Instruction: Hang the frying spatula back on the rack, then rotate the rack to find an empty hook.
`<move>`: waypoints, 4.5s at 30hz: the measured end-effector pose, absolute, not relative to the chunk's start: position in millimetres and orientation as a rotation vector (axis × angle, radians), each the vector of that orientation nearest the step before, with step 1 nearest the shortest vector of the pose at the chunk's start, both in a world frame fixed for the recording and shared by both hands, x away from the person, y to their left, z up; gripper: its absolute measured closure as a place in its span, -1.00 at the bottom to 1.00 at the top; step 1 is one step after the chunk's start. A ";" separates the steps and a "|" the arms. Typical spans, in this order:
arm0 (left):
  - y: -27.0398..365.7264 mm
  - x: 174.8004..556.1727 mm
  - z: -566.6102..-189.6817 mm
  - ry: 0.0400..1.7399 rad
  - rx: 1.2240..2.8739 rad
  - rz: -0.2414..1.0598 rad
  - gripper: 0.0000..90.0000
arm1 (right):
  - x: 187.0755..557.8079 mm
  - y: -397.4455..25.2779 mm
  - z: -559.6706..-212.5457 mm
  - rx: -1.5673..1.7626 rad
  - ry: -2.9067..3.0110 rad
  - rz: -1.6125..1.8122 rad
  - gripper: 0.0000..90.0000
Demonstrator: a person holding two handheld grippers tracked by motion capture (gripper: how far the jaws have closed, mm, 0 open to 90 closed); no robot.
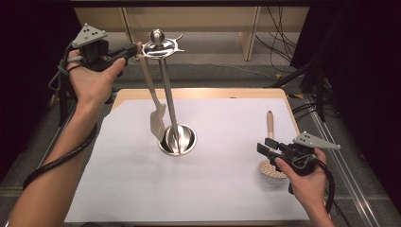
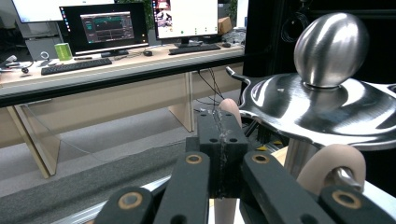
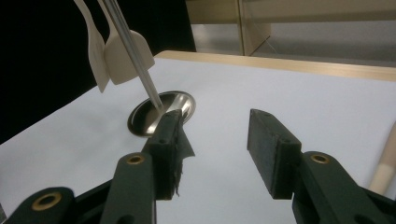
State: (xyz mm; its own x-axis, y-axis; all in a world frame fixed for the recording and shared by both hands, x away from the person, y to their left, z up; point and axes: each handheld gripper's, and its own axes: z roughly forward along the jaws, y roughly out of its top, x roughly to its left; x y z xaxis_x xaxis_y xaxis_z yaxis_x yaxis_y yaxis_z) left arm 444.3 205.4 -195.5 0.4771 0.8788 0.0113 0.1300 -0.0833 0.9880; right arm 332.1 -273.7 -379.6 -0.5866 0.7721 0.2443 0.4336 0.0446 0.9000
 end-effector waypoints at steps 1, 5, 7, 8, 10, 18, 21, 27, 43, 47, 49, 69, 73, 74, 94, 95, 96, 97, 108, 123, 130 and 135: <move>204.8 445.1 -195.2 0.912 1.545 0.794 0.99 | 331.9 -273.8 -379.5 1.227 2.018 1.552 0.25; 204.1 447.8 -194.9 0.913 1.548 0.793 0.99 | 332.6 -273.9 -380.2 1.219 2.022 1.562 0.25; 203.9 448.8 -194.7 0.915 1.548 0.791 0.99 | 330.9 -272.6 -379.8 1.245 2.021 1.571 0.25; 203.9 449.0 -194.7 0.914 1.549 0.791 0.99 | 332.6 -273.7 -380.4 1.211 2.022 1.559 0.25; 204.0 448.5 -194.9 0.916 1.545 0.788 0.99 | 331.1 -272.7 -380.4 1.248 2.023 1.560 0.25; 218.5 435.5 -204.1 0.866 1.478 0.785 0.84 | 332.4 -276.6 -380.1 1.207 2.008 1.544 0.24; 225.6 425.1 -208.7 0.854 1.464 0.778 0.78 | 330.8 -277.5 -378.4 1.281 2.002 1.547 0.24; 237.6 396.6 -224.3 0.829 1.450 0.831 0.43 | 334.6 -284.9 -378.9 1.262 1.983 1.464 0.24; 257.3 371.6 -280.7 0.908 1.409 0.799 0.08 | 350.2 -291.1 -372.9 1.358 1.954 1.328 0.29; 255.9 369.1 -278.7 0.900 1.397 0.800 0.07 | 350.7 -289.5 -371.7 1.420 1.947 1.310 0.32; 254.7 368.8 -279.1 0.898 1.401 0.797 0.07 | 350.6 -289.6 -371.7 1.446 1.958 1.280 0.34; 253.1 363.4 -278.7 0.901 1.403 0.786 0.06 | 380.2 -307.6 -402.5 1.649 2.102 0.896 0.52; 254.1 363.9 -278.5 0.902 1.397 0.784 0.06 | 385.5 -309.6 -410.0 1.674 2.121 0.847 0.52; 255.1 364.0 -278.7 0.904 1.397 0.785 0.06 | 386.0 -309.7 -410.4 1.699 2.129 0.828 0.52; 255.3 365.1 -281.1 0.915 1.401 0.783 0.06 | 381.8 -325.4 -434.1 2.081 2.226 0.541 0.40; 255.2 365.3 -281.4 0.915 1.403 0.783 0.06 | 382.1 -325.5 -433.8 2.105 2.211 0.526 0.40; 255.1 365.4 -281.7 0.914 1.408 0.783 0.06 | 382.4 -326.7 -434.4 2.110 2.214 0.515 0.42; 254.5 365.6 -282.2 0.915 1.407 0.779 0.06 | 382.2 -327.6 -434.4 2.124 2.216 0.534 0.48; 253.9 365.6 -281.8 0.914 1.408 0.779 0.06 | 382.7 -335.4 -434.0 2.178 2.195 0.578 0.75; 253.0 366.0 -282.6 0.916 1.415 0.780 0.06 | 377.2 -331.2 -424.7 2.233 2.198 0.652 0.84; 252.1 366.1 -282.6 0.916 1.415 0.780 0.06 | 370.3 -330.2 -422.7 2.134 2.403 0.580 0.84; 252.4 366.0 -282.6 0.917 1.415 0.780 0.06 | 363.0 -323.1 -421.2 2.136 2.467 0.489 0.84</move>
